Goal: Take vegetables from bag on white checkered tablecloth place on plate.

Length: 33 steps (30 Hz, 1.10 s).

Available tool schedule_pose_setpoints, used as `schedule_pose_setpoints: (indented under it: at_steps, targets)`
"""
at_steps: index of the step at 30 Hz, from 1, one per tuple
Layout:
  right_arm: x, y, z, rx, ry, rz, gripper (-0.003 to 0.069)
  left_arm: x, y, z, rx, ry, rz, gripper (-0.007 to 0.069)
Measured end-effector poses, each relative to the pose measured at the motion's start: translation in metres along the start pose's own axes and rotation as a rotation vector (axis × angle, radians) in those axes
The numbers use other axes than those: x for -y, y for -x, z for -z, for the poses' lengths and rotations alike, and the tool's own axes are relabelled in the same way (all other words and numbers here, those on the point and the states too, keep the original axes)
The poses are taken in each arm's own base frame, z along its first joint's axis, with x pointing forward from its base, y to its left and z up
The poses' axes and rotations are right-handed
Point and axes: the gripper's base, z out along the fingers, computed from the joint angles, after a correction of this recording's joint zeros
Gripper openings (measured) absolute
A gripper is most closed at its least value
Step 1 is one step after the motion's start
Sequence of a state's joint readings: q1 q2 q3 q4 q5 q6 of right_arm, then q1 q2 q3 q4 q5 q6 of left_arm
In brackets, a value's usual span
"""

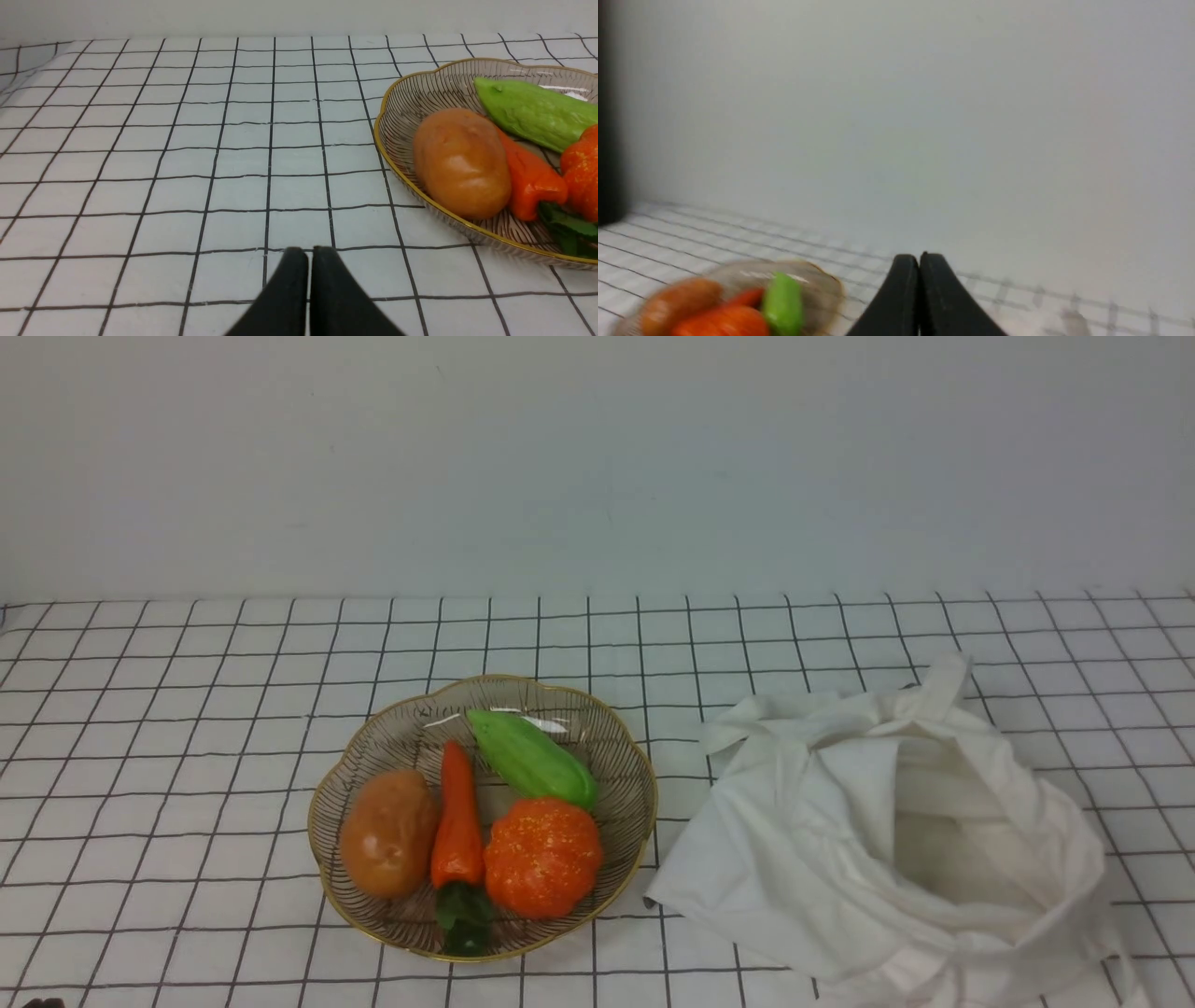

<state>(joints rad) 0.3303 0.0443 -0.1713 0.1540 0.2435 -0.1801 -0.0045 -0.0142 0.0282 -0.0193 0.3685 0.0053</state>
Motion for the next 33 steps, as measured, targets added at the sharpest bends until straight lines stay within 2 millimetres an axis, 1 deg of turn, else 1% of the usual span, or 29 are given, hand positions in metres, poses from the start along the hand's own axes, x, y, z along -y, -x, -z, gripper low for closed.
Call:
schedule_pose_setpoints:
  at_steps: [2,3,6,9,15,33]
  targets:
    - [0.005,-0.026,-0.003,-0.098,-0.108,0.026,-0.0014,0.000,0.000,0.000,0.000,0.000,0.000,-0.0008]
    - [0.007,-0.033,-0.003,-0.123,-0.142,0.030,-0.0014,0.000,0.000,0.000,0.000,0.000,0.000,-0.0008]
    - [0.011,-0.063,-0.001,-0.211,-0.230,0.037,-0.0014,0.000,0.000,0.000,0.000,0.000,0.000,-0.0008]
    - [0.011,-0.075,0.002,-0.279,-0.254,0.037,-0.0014,0.000,0.000,0.000,0.000,0.000,0.000,-0.0008]
    - [0.011,-0.076,0.003,-0.305,-0.252,0.048,-0.0014,0.000,0.000,0.000,0.000,0.000,0.000,-0.0008]
    - [0.011,-0.076,0.003,-0.306,-0.251,0.049,-0.0014,0.000,0.000,0.000,0.000,0.000,0.000,-0.0008]
